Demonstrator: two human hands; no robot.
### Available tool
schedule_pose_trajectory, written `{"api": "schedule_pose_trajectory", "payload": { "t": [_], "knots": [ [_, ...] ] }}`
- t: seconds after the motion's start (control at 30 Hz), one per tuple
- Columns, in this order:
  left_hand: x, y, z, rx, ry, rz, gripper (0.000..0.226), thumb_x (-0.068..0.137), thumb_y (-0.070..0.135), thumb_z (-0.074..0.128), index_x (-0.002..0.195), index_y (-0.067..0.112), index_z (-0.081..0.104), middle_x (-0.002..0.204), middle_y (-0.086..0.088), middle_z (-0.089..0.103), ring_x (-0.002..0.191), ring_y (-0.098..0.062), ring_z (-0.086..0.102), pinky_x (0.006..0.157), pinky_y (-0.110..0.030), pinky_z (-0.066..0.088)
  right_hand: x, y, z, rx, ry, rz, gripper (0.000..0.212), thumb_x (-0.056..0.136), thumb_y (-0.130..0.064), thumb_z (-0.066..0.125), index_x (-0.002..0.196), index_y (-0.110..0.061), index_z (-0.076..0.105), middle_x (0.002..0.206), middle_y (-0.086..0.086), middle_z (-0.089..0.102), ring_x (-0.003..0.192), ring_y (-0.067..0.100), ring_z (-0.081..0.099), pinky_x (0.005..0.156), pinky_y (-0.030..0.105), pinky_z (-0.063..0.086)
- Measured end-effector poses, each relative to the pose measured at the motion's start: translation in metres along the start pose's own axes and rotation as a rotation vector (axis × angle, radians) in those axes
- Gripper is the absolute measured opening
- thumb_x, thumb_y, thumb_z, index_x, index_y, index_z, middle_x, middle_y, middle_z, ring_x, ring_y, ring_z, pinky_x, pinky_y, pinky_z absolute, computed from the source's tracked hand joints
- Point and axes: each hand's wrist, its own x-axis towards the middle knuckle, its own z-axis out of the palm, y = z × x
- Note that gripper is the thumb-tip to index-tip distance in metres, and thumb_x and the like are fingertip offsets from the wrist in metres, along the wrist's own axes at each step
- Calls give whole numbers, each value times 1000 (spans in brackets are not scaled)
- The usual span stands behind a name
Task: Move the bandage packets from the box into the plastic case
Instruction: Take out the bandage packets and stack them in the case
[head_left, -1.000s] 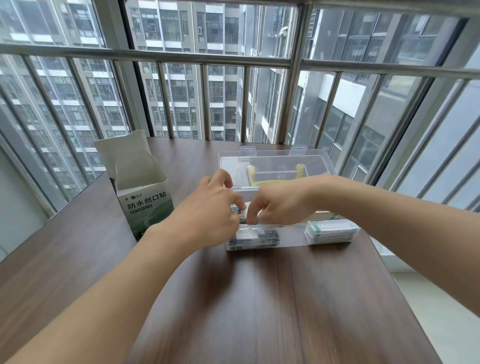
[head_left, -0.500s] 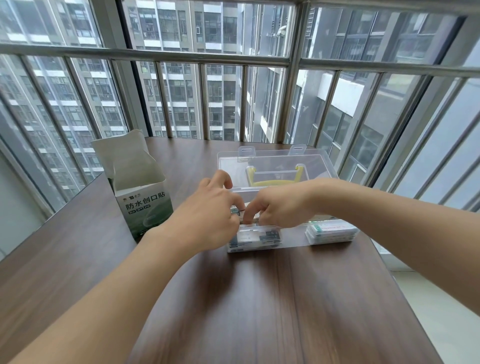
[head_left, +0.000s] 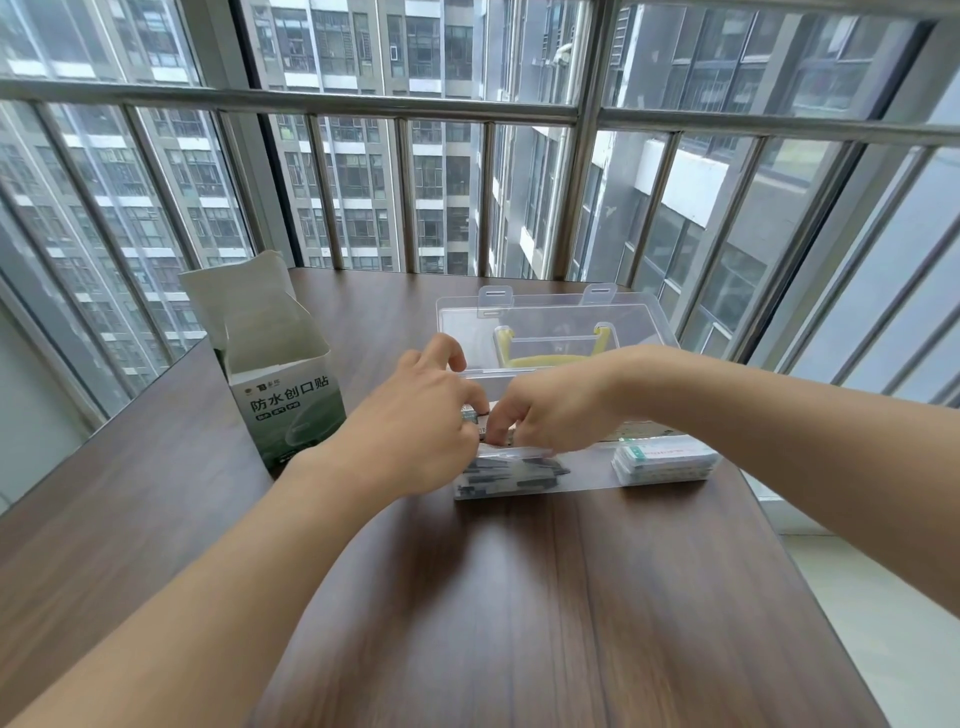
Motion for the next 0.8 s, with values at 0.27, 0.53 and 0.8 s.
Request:
{"api": "schedule_pose_trajectory", "payload": {
  "t": [0.27, 0.53, 0.8],
  "knots": [
    [0, -1, -2, -36, -25, -7, 37, 87, 19, 51, 116, 34, 69, 132, 5, 33, 121, -19, 37, 104, -38, 39, -2, -1, 0, 82, -18, -47, 57, 96, -4, 34, 137, -35, 57, 70, 1, 39, 57, 14, 38, 51, 23, 36],
    [11, -3, -6, -141, -85, -44, 25, 81, 31, 72, 106, 35, 71, 123, 5, 38, 110, -17, 49, 99, -33, 43, 10, -4, -4, 31, 17, -37, 20, 99, -22, 57, 113, -21, 70, 63, -3, 45, 53, 14, 43, 50, 20, 42],
    [19, 3, -14, -85, -128, -65, 31, 74, 17, 78, 98, 31, 66, 114, 1, 38, 86, -25, 62, 73, -38, 58, 16, -18, -3, -296, 2, 18, 42, 92, -39, 66, 115, -5, 71, 101, 15, 74, 81, 32, 67, 64, 30, 54]
  ]
}}
